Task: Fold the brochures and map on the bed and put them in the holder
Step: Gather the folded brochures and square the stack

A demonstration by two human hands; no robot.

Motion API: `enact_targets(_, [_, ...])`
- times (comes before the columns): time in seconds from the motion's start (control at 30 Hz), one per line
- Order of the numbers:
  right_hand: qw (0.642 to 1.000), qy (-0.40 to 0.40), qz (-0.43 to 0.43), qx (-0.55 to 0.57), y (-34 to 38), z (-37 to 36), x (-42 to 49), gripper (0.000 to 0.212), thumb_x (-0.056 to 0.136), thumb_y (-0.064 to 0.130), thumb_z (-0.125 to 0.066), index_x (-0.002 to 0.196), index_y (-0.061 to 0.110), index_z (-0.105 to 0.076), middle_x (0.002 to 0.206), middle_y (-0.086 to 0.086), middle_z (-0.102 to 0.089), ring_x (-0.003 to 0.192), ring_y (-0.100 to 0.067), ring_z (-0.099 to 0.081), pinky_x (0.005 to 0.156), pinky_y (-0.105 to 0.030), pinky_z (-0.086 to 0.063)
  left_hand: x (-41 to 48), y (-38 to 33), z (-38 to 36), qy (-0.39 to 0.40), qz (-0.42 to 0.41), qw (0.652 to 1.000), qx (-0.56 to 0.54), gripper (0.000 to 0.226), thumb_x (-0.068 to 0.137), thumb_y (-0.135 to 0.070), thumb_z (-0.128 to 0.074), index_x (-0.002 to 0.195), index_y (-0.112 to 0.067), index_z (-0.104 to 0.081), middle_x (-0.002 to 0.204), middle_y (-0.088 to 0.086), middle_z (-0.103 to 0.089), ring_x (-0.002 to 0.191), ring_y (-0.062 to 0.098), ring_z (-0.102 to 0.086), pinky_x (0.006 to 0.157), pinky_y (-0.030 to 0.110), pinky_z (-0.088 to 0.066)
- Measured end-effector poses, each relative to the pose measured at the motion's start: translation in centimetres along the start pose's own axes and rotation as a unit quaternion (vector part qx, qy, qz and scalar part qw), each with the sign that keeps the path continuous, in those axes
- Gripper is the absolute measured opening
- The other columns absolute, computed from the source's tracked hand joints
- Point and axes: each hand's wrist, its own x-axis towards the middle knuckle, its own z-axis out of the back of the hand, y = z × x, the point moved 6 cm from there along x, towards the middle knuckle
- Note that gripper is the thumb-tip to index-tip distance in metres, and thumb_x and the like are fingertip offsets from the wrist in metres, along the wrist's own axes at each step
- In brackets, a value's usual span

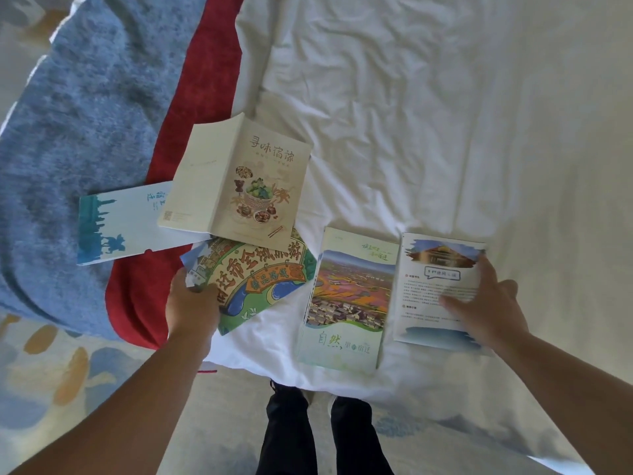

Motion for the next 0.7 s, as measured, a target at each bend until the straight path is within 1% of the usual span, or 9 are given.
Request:
enact_targets(0.07, [1.000, 0.001, -0.001, 0.003, 0.0, 0.0, 0.0, 0.093, 0.078, 0.040, -0.074, 0.148, 0.043, -0.014, 0.110, -0.005, -0.033, 0.077, -0.028, -0.054, 0.072, -0.036, -0.045, 0.0, 0.8, 1.0, -0.003, 0.001, 1.000, -0.022, 0.034, 0.091, -0.012, -0.050, 0.117, -0.031, -0.061, 0.099, -0.001, -0.070, 0.080, 0.014, -0.066, 0.053, 0.025, -0.048])
enact_targets(0.17, [1.000, 0.005, -0.002, 0.015, 0.0, 0.0, 0.0, 0.090, 0.077, 0.038, -0.073, 0.146, 0.044, -0.016, 0.110, -0.006, -0.037, 0.073, -0.025, -0.054, 0.068, -0.034, -0.042, 0.0, 3.0, 2.9, 0.014, 0.055, 0.989, -0.138, 0.041, 0.095, -0.008, -0.043, 0.121, -0.033, -0.062, 0.108, 0.002, -0.071, 0.096, 0.024, -0.070, 0.075, 0.045, -0.059])
enact_targets(0.23, [1.000, 0.008, -0.002, 0.026, 0.0, 0.1, 0.0, 0.088, 0.077, 0.037, -0.073, 0.145, 0.045, -0.017, 0.111, -0.007, -0.038, 0.077, -0.027, -0.057, 0.070, -0.034, -0.044, -0.3, 4.4, 4.1, 0.033, 0.102, 0.969, -0.224, 0.045, 0.099, -0.004, -0.037, 0.122, -0.032, -0.063, 0.114, 0.004, -0.071, 0.100, 0.028, -0.069, 0.076, 0.050, -0.058])
enact_targets(0.37, [0.999, 0.010, 0.001, 0.051, 0.1, 0.3, -0.2, 0.083, 0.078, 0.035, -0.071, 0.142, 0.049, -0.020, 0.112, -0.008, -0.040, 0.081, -0.029, -0.059, 0.076, -0.041, -0.053, -1.8, 6.2, 5.8, 0.046, 0.166, 0.938, -0.299, 0.046, 0.101, 0.000, -0.033, 0.132, -0.026, -0.056, 0.111, 0.004, -0.070, 0.089, 0.022, -0.071, 0.057, 0.033, -0.060])
enact_targets(0.43, [0.998, 0.007, -0.002, 0.057, 0.1, 0.4, -0.2, 0.080, 0.082, 0.035, -0.067, 0.144, 0.049, -0.018, 0.113, -0.008, -0.039, 0.083, -0.030, -0.059, 0.078, -0.042, -0.054, -3.4, 6.1, 5.7, 0.061, 0.180, 0.926, -0.326, 0.046, 0.100, 0.004, -0.034, 0.136, -0.018, -0.052, 0.093, -0.011, -0.074, 0.075, 0.004, -0.071, 0.057, 0.020, -0.058])
enact_targets(0.5, [0.998, 0.002, -0.004, 0.062, -0.1, 0.5, -0.1, 0.076, 0.088, 0.034, -0.062, 0.146, 0.048, -0.016, 0.115, -0.008, -0.038, 0.084, -0.031, -0.058, 0.079, -0.043, -0.054, -5.2, 4.8, 4.1, 0.125, 0.197, 0.898, -0.373, 0.043, 0.098, 0.011, -0.034, 0.129, -0.016, -0.049, 0.082, -0.036, -0.067, 0.076, -0.018, -0.063, 0.063, 0.003, -0.050])
enact_targets(0.53, [0.998, -0.002, -0.002, 0.067, -0.2, 0.6, -0.1, 0.074, 0.090, 0.032, -0.061, 0.147, 0.048, -0.016, 0.115, -0.008, -0.037, 0.084, -0.030, -0.058, 0.079, -0.043, -0.053, -5.7, 4.6, 3.3, 0.162, 0.203, 0.882, -0.394, 0.044, 0.097, 0.013, -0.034, 0.124, -0.019, -0.049, 0.081, -0.041, -0.065, 0.077, -0.021, -0.061, 0.068, 0.000, -0.047])
enact_targets(0.63, [0.995, -0.017, -0.002, 0.095, -0.5, 0.8, 0.3, 0.067, 0.093, 0.028, -0.055, 0.145, 0.051, -0.018, 0.113, -0.004, -0.036, 0.078, -0.023, -0.055, 0.077, -0.039, -0.050, -6.8, 4.0, 1.7, 0.143, 0.167, 0.916, -0.336, 0.045, 0.100, 0.006, -0.033, 0.130, -0.019, -0.054, 0.087, -0.012, -0.075, 0.075, 0.003, -0.072, 0.072, 0.024, -0.058])
enact_targets(0.7, [0.993, -0.024, -0.001, 0.118, -0.7, 0.9, 0.5, 0.064, 0.094, 0.024, -0.050, 0.143, 0.053, -0.020, 0.112, -0.002, -0.035, 0.076, -0.018, -0.054, 0.076, -0.036, -0.046, -7.1, 1.8, 0.3, 0.146, 0.124, 0.943, -0.273, 0.048, 0.099, 0.005, -0.036, 0.139, -0.019, -0.048, 0.085, -0.015, -0.075, 0.074, 0.001, -0.071, 0.064, 0.019, -0.058])
